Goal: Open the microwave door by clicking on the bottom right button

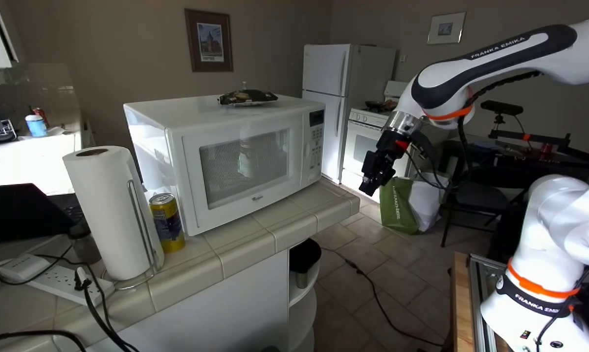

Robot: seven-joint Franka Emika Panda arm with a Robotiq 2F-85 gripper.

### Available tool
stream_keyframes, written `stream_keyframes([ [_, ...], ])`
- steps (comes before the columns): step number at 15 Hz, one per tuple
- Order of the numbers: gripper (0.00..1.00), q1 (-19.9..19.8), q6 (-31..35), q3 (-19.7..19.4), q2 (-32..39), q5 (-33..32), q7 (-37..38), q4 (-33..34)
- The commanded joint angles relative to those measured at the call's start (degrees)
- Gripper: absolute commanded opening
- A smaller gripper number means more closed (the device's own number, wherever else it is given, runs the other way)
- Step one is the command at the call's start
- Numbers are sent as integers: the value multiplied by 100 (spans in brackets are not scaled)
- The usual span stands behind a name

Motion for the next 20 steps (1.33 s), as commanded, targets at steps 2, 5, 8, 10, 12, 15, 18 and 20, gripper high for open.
stream_keyframes([
  [2, 4, 5, 430, -616, 388, 1681, -1162, -29],
  [5, 0, -66, 310, -913, 696, 3062, -2124, 78],
  [8, 1, -441, 93, -651, 690, 3266, -2212, 49],
  [10, 1, -427, 77, -744, 781, 3423, -2341, 69],
  [12, 1, -405, 74, -745, 792, 3448, -2343, 88],
  [15, 0, -387, 73, -744, 795, 3452, -2344, 113],
  [18, 0, -565, 74, -732, 1316, 4059, -2533, 460],
  [20, 0, -715, 28, -698, 1721, 4511, -2683, 682],
])
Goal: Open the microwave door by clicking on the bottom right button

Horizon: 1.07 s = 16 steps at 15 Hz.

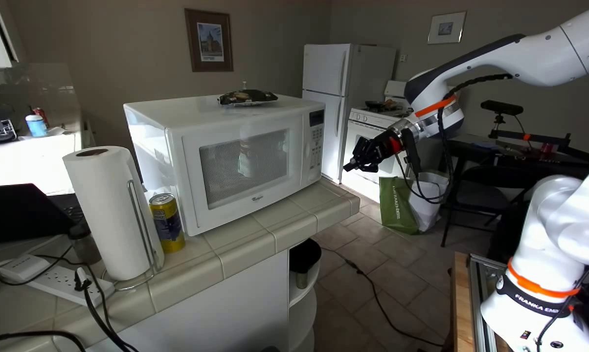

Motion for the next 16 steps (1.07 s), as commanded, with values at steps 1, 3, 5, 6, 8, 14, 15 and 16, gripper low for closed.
stream_keyframes([
  [1, 0, -357, -377, 101, 974, 836, -413, 527],
  [3, 0, -521, -639, 156, 1408, 1126, -456, 744],
  [5, 0, -663, -1051, 207, 1871, 1214, -481, 963],
  [6, 0, -729, -1209, 255, 2077, 1189, -484, 1078],
  [8, 0, -842, -1454, 329, 2490, 1218, -645, 1342],
  [14, 0, -1128, -1759, 468, 3345, 1442, -1018, 2008],
  [15, 0, -1171, -1800, 478, 3468, 1525, -1061, 2096],
  [16, 0, -1210, -1822, 487, 3587, 1650, -1162, 2191],
])
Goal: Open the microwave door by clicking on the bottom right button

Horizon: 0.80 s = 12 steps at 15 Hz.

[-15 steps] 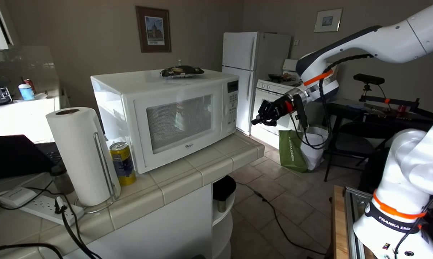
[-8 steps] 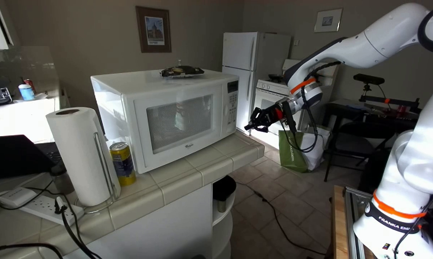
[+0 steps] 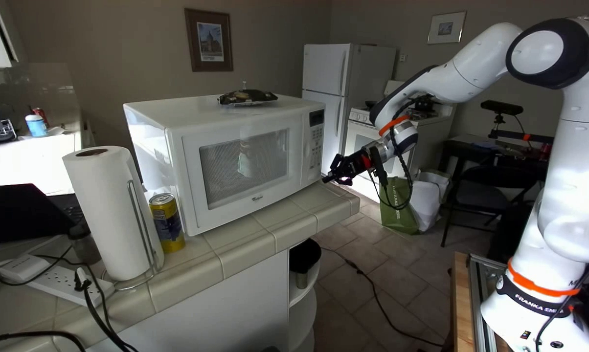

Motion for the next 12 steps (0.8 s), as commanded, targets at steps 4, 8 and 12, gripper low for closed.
stream_keyframes([
  [4, 0, -303, -277, 171, 749, 930, -477, 516],
  [8, 0, -254, -139, 226, 858, 1394, -585, 554],
  [12, 0, -167, 71, 290, 939, 1664, -684, 574],
])
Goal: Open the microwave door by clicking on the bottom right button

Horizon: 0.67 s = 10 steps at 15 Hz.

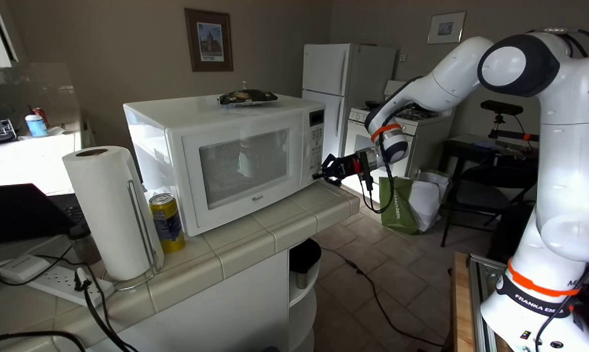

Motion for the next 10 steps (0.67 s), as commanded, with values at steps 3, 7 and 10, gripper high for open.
stream_keyframes([
  [3, 0, 49, 327, 68, 107, 444, -265, 11],
  [7, 0, 77, 468, 55, -2, 526, -252, -113],
  [10, 0, 92, 618, 46, -76, 552, -291, -154],
])
